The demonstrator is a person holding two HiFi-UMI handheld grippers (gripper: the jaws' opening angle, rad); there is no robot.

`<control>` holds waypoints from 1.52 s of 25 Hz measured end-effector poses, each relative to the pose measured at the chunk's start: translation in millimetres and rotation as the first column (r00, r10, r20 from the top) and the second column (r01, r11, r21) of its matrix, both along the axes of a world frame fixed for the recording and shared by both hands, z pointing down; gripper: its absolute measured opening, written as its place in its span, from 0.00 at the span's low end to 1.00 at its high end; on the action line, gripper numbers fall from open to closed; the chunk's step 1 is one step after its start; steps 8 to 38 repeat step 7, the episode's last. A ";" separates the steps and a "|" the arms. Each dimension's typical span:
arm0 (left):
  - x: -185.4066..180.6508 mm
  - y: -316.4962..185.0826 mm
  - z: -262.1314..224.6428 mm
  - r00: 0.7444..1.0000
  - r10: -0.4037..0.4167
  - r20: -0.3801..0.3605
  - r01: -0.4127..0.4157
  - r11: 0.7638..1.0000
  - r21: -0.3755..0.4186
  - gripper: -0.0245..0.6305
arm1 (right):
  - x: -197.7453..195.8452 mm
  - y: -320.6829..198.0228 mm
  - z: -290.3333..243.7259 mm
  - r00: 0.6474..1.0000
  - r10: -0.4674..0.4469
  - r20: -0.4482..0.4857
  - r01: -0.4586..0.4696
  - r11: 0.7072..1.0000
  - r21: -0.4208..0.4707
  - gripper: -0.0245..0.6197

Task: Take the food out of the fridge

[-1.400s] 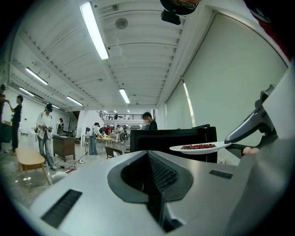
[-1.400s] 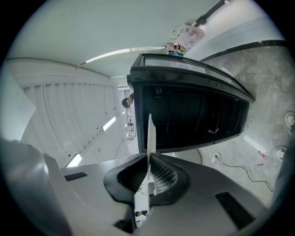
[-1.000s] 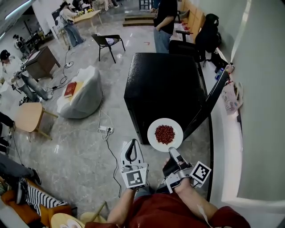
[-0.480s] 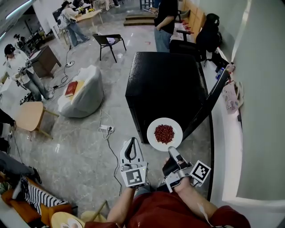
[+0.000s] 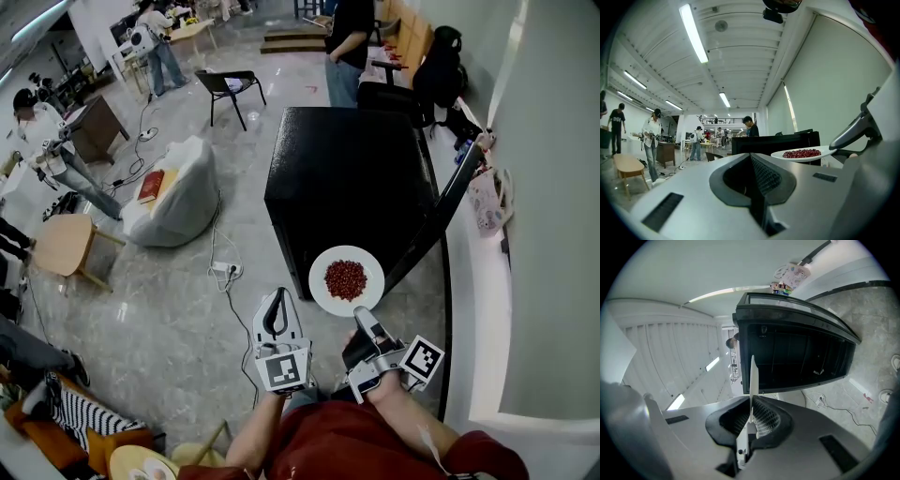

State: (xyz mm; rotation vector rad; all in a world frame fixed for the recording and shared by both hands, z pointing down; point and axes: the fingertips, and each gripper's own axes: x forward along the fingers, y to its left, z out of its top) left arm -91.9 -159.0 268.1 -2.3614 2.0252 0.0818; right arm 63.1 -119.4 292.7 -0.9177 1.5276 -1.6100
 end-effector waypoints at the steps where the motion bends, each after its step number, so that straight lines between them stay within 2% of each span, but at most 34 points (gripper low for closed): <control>1: -0.1 0.1 -0.5 1.000 0.000 0.001 0.000 1.000 0.000 0.06 | -0.2 0.0 -0.3 1.000 0.000 0.000 0.000 1.000 0.000 0.09; 38: -0.7 0.2 -0.9 1.000 0.001 0.002 -0.001 1.000 -0.002 0.06 | 0.2 0.2 -0.2 1.000 0.004 0.005 -0.004 1.000 0.000 0.09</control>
